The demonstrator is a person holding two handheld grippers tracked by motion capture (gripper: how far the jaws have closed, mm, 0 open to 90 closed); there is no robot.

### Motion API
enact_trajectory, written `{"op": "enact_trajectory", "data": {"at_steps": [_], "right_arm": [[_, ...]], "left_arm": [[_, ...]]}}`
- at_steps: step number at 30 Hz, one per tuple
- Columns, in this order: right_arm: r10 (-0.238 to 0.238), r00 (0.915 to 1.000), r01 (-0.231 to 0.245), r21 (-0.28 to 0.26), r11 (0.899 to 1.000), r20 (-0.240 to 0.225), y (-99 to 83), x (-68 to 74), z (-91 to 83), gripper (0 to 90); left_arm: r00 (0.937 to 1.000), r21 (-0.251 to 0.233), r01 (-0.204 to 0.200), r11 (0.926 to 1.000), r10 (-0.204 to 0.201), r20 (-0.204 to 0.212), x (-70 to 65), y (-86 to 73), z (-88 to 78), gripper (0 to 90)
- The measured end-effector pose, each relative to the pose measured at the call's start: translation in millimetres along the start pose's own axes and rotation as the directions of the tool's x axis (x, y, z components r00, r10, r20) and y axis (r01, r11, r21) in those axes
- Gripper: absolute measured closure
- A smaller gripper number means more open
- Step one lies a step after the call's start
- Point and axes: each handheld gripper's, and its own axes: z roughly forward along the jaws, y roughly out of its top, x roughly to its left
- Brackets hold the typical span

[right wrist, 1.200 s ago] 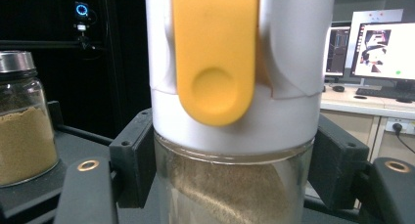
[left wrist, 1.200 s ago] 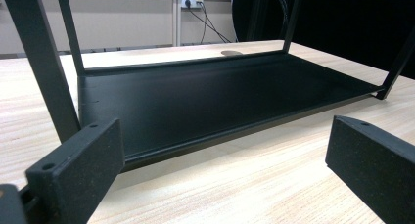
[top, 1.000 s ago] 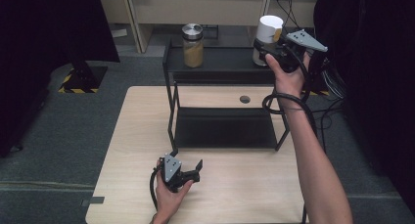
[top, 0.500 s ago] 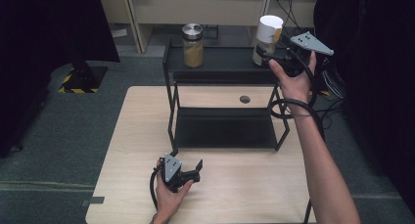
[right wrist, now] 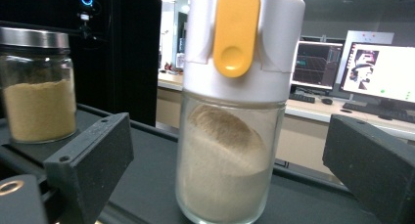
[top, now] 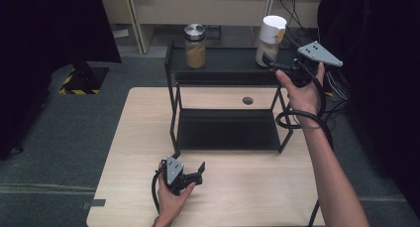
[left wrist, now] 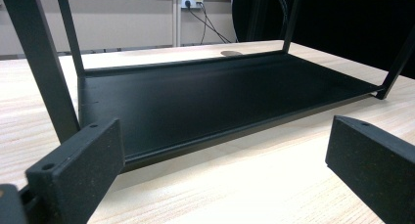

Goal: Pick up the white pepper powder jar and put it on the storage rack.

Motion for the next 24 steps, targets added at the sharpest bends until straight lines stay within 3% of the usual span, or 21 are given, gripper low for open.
{"op": "enact_trajectory", "data": {"at_steps": [24], "right_arm": [[-0.068, 0.9966, 0.067, -0.02, 0.998, -0.046, -22.3, 8.4, -42.1, 4.3]], "left_arm": [[1.0, -0.004, -0.004, 1.0, 0.004, -0.002, -0.9, -0.7, -0.3, 0.1]]}}
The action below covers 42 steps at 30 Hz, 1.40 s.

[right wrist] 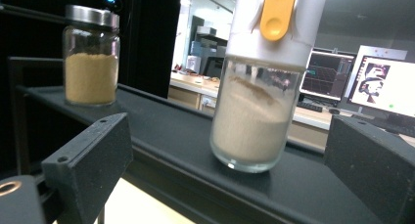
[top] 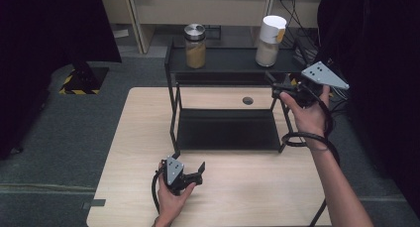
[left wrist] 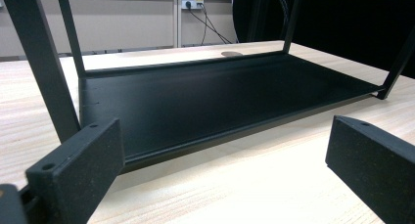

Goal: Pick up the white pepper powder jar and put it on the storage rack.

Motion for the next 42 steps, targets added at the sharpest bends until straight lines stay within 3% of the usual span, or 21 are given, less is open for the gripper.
{"op": "enact_trajectory", "data": {"at_steps": [9, 35, 42], "right_arm": [[-0.009, 1.0, 0.009, 0.011, 1.0, -0.004, -14.2, 1.9, -18.2, 4.3], [0.072, 0.9972, -0.071, 0.013, 0.997, -0.02, -61.5, 8.0, -50.6, 3.9], [0.079, 0.9968, -0.079, 0.013, 0.997, -0.011, -66.5, 7.2, -57.3, 3.9]], "left_arm": [[1.0, -0.001, -0.002, 1.0, 0.002, -0.001, -0.5, -0.2, 0.0, 0.1], [1.0, -0.002, -0.008, 1.0, 0.008, -0.004, -1.3, -0.4, -0.2, 0.1], [0.9999, -0.004, -0.008, 1.0, 0.008, -0.006, -2.0, -0.7, -0.3, 0.1]]}}
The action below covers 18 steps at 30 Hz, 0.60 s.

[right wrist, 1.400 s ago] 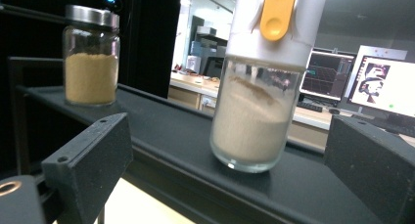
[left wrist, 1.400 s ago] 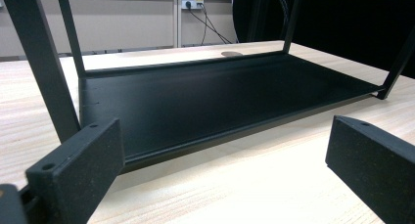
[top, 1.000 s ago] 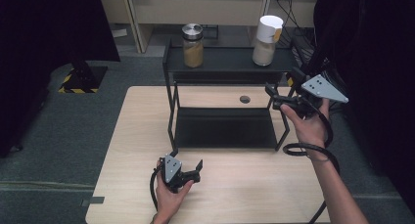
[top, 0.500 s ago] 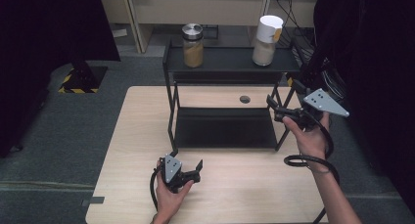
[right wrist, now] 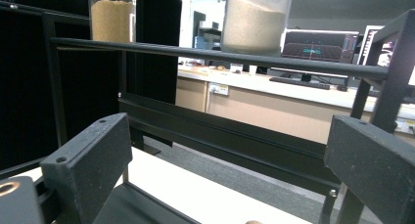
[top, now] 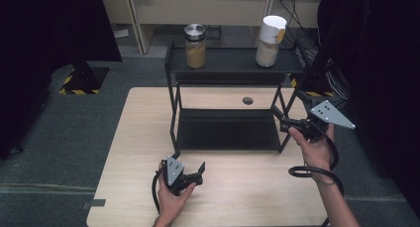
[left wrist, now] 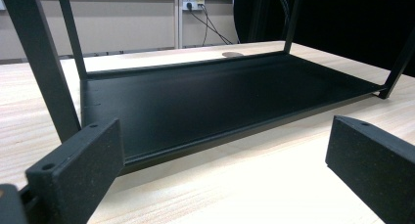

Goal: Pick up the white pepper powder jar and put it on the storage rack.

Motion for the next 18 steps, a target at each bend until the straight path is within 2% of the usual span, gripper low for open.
{"op": "enact_trajectory", "data": {"at_steps": [8, 18], "right_arm": [[0.0, 1.0, 0.0, -0.008, 1.0, 0.006, -3.0, 0.9, -8.6, 3.9], [0.011, 0.9999, -0.011, -0.025, 1.0, 0.007, -18.8, 7.2, -23.7, 3.9]], "left_arm": [[1.0, -0.001, -0.001, 1.0, 0.001, 0.001, 0.0, -0.1, -0.1, 0.1], [1.0, -0.001, -0.002, 1.0, 0.002, -0.001, -2.0, -0.2, 0.1, 0.1]]}}
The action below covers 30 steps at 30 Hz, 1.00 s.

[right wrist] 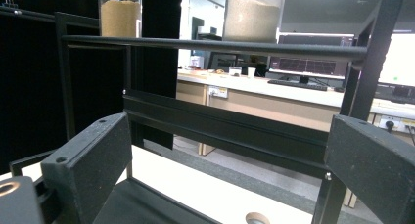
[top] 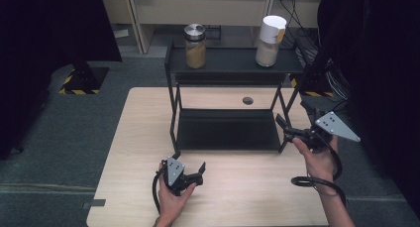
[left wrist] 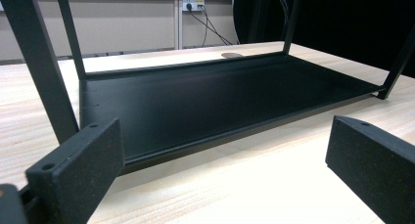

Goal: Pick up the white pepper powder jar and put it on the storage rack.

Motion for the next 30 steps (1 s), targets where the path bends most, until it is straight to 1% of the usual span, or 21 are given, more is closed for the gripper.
{"op": "enact_trajectory", "data": {"at_steps": [7, 12, 17, 21, 24, 26, 30], "right_arm": [[0.004, 0.9999, -0.004, -0.008, 1.0, 0.014, -15.4, 5.3, -12.6, 3.9], [0.037, 0.999, -0.037, -0.019, 0.999, 0.024, -29.3, 5.6, -19.6, 3.9], [0.054, 0.9977, -0.053, -0.024, 0.998, 0.042, -42.2, 7.2, -27.5, 3.8], [0.091, 0.995, -0.09, -0.024, 0.996, 0.042, -53.2, 5.4, -32.8, 3.7], [0.105, 0.9934, -0.105, -0.018, 0.994, 0.045, -60.9, 4.6, -35.8, 3.6], [0.108, 0.9935, -0.108, 0.002, 0.994, 0.037, -61.4, 2.2, -36.5, 3.6], [0.119, 0.9921, -0.12, 0.008, 0.993, 0.038, -64.8, 1.5, -38.6, 3.6]], "left_arm": [[1.0, 0.0, 0.004, 1.0, -0.004, 0.001, 0.4, 0.0, 0.1, 0.1], [1.0, -0.001, 0.002, 1.0, -0.002, -0.002, -0.4, -0.1, 0.0, 0.1], [1.0, -0.002, 0.005, 1.0, -0.005, -0.006, -0.7, -0.4, -0.1, 0.1], [0.9999, -0.003, 0.006, 1.0, -0.006, -0.009, -1.2, -0.5, -0.1, 0.1], [0.9999, -0.001, 0.008, 1.0, -0.008, -0.011, -1.5, -0.1, 0.1, 0.1], [0.9999, 0.001, 0.006, 1.0, -0.006, -0.012, -1.7, 0.2, 0.3, 0.1], [0.9999, -0.002, 0.007, 1.0, -0.007, -0.015, -2.2, -0.3, 0.0, 0.2]]}}
